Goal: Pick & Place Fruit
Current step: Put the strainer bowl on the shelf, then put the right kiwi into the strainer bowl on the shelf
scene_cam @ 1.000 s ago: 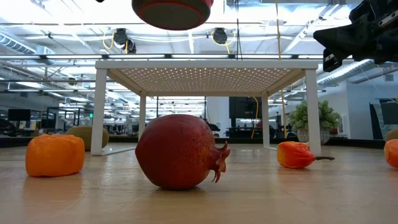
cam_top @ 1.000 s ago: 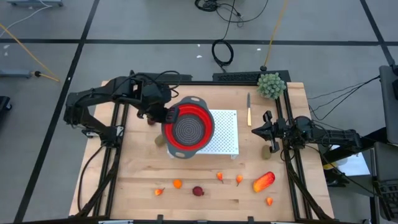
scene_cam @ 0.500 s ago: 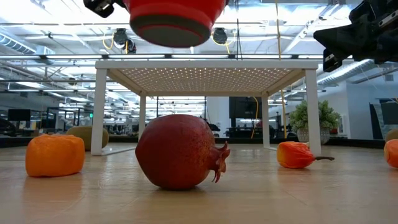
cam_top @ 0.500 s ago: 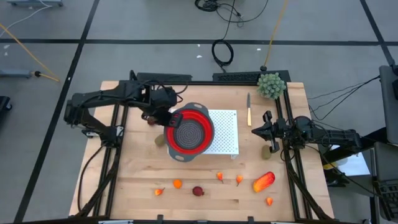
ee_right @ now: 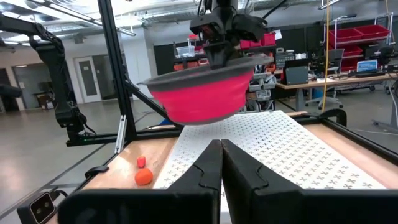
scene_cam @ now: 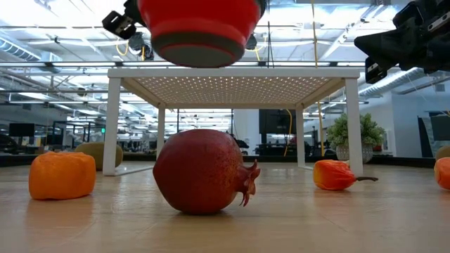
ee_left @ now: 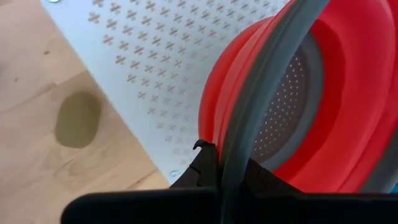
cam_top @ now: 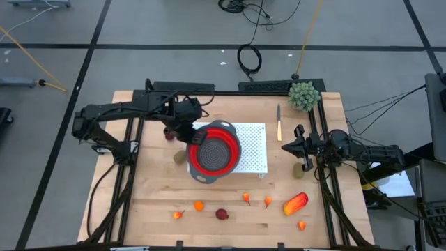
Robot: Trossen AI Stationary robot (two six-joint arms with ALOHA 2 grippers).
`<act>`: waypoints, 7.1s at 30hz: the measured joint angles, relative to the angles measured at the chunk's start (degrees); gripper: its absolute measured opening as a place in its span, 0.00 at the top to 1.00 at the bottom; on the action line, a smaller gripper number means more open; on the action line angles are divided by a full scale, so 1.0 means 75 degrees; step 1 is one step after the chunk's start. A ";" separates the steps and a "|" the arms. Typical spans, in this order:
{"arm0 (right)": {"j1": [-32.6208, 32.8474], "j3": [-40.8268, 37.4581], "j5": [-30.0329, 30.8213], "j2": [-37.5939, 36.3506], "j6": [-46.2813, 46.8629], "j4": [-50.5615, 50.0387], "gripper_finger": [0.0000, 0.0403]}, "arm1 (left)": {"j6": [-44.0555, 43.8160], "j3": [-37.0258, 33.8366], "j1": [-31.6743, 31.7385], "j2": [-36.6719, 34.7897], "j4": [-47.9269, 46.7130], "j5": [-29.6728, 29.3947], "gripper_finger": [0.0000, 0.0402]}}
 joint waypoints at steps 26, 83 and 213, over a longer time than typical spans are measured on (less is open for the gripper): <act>-0.0002 0.0000 -0.0003 0.0000 0.0001 -0.0017 1.00 | 0.0237 -0.0050 -0.0022 0.0000 0.0365 -0.0175 1.00; 0.0001 0.0000 -0.0201 -0.0003 0.0004 0.0012 1.00 | 0.0240 -0.0653 0.0149 -0.0159 0.0299 -0.0148 0.99; 0.0001 0.0000 -0.0178 0.0000 0.0000 0.0265 1.00 | -0.0351 -0.5403 -0.6071 -0.4535 0.2895 -0.7459 0.99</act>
